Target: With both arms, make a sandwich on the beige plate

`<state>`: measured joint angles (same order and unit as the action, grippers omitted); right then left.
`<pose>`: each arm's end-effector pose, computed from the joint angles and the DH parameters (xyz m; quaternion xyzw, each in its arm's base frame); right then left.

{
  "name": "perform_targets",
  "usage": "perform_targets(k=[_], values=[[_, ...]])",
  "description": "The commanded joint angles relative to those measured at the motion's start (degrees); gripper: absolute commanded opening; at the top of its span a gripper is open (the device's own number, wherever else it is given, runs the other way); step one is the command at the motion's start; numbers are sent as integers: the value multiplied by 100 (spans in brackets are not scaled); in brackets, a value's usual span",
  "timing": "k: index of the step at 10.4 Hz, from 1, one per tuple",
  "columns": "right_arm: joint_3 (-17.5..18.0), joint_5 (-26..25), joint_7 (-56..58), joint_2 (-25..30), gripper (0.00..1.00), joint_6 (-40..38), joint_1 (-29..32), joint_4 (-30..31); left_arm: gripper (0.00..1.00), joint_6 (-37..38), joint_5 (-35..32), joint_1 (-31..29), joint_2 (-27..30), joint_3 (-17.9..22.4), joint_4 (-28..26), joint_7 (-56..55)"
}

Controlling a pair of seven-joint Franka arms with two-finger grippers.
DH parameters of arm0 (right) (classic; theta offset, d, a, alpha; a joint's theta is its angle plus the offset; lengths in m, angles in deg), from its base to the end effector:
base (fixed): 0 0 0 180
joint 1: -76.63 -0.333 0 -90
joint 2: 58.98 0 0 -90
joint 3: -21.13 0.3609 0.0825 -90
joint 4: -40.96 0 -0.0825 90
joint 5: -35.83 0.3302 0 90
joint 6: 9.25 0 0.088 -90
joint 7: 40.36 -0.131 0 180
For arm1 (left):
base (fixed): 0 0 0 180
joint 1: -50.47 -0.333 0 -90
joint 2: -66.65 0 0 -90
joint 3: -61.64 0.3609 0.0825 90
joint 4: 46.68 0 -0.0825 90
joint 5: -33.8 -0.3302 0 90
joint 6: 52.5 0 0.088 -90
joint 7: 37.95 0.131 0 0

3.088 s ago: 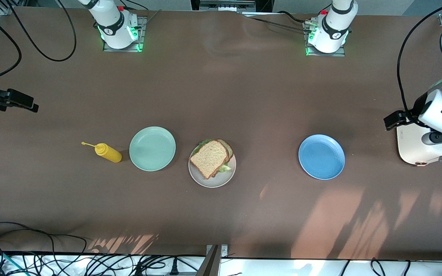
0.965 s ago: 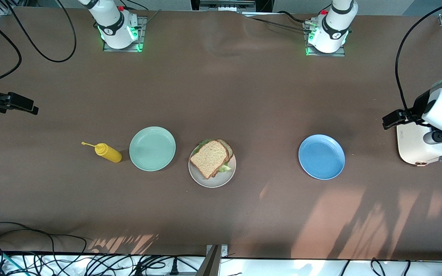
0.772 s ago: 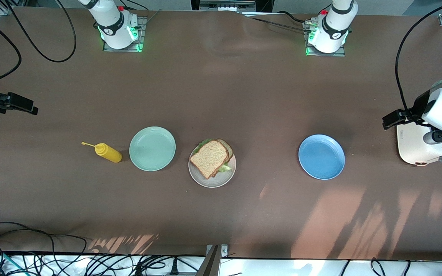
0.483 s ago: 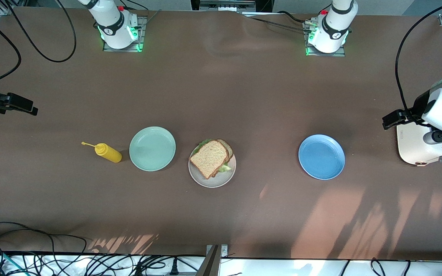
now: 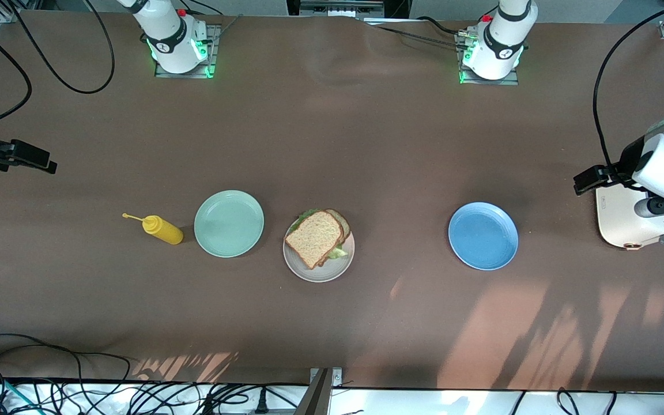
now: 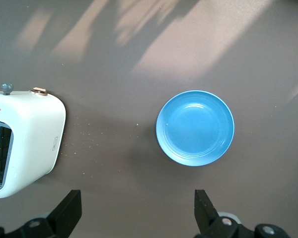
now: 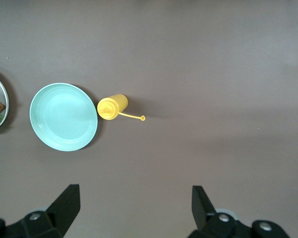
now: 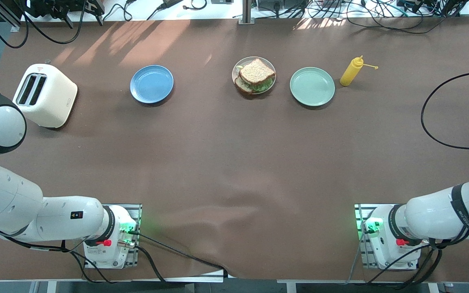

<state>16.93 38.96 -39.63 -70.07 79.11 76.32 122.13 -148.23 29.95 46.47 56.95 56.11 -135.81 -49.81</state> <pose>0.5618 -0.0263 0.6044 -0.9989 0.0272 0.0329 0.0216 0.5618 -0.0022 0.5706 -0.9956 -0.0862 0.0235 0.0281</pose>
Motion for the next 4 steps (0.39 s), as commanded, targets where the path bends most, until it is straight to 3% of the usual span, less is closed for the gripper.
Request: perform_targets(k=[1,4], values=[[8,-67,-3,-25,100,-3,5,-66,100,28,165,-5,56,52,-43,167],[8,-67,-3,-25,100,-3,5,-66,100,28,165,-5,3,52,-35,158]])
